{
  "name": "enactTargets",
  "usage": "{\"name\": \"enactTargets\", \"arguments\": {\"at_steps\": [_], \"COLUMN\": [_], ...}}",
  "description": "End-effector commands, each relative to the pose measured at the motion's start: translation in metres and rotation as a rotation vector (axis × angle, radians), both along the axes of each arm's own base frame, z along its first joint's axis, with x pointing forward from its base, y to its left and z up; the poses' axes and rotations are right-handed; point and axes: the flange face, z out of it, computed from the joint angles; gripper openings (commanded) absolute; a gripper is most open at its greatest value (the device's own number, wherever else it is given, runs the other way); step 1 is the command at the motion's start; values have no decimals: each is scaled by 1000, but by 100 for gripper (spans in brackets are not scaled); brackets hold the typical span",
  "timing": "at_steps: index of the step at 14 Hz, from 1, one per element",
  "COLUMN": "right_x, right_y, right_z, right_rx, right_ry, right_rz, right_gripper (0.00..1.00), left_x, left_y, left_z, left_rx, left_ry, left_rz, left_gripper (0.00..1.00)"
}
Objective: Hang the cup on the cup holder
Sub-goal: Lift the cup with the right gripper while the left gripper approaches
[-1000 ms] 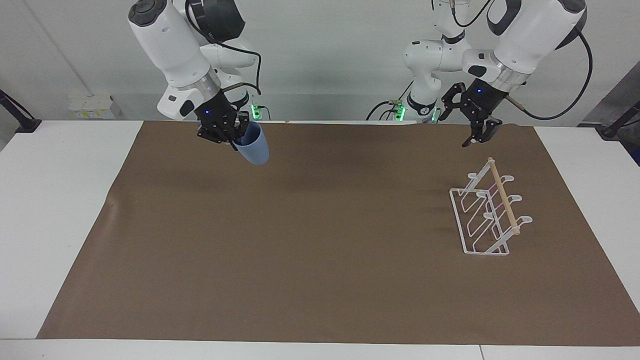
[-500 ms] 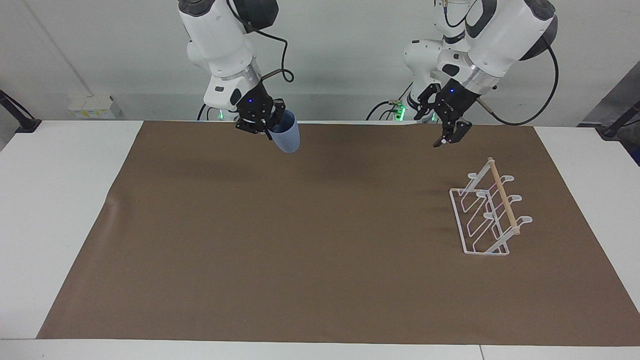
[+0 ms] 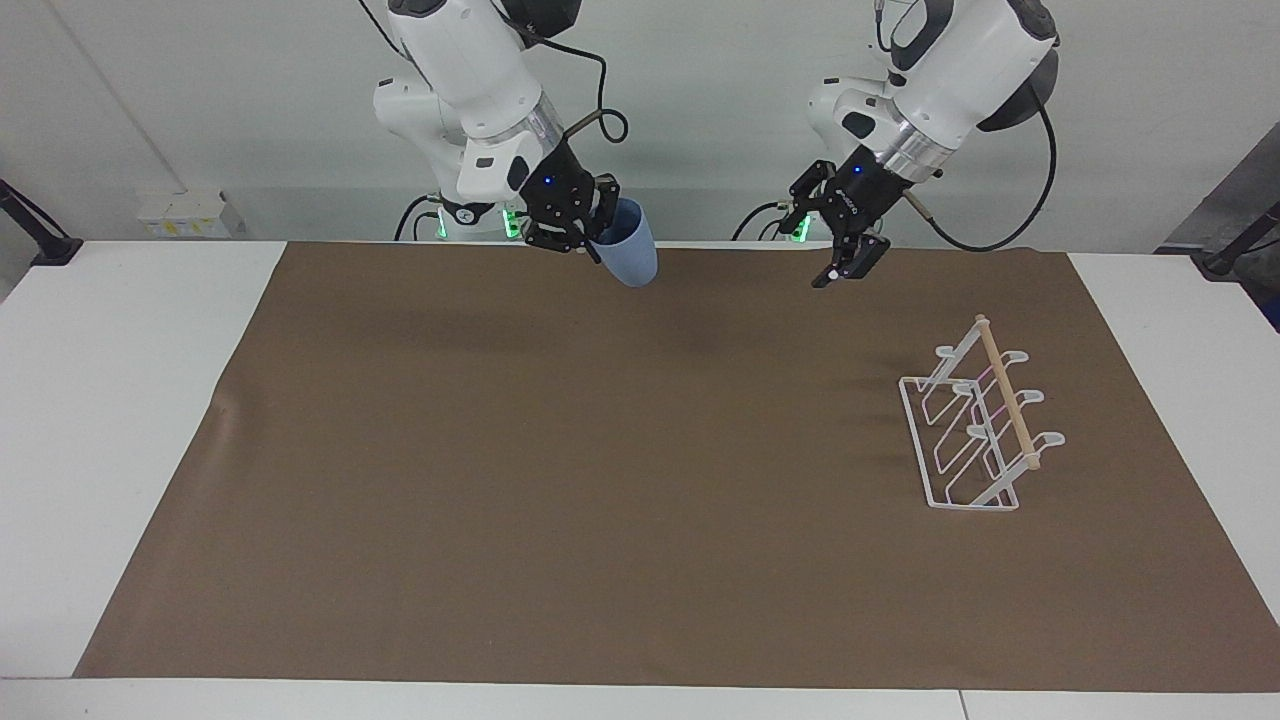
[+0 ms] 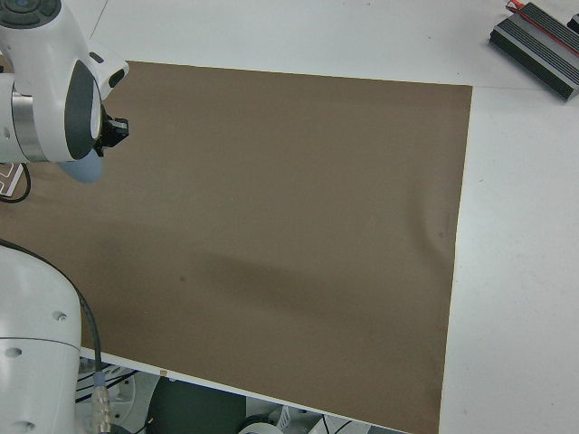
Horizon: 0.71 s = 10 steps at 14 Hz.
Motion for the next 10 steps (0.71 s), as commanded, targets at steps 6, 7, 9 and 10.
{"name": "enactTargets", "arguments": {"at_steps": [6, 7, 9, 10], "right_x": [-15, -16, -16, -17], "right_y": [27, 29, 31, 31], "right_z": [8, 8, 10, 10], "right_rx": [109, 129, 174, 180], "right_ry": [19, 36, 77, 92], "right_rz": [-30, -46, -87, -99], "right_gripper": [0, 0, 0, 0], "left_x": [-39, -40, -44, -47], "left_y": [-48, -52, -63, -68], "left_z": [2, 4, 5, 2], "left_rx": [-111, -114, -125, -132], "left_ry": [-76, -85, -108, -120], "left_rz": [-64, -68, -74, -65], "left_gripper": [100, 100, 100, 100]}}
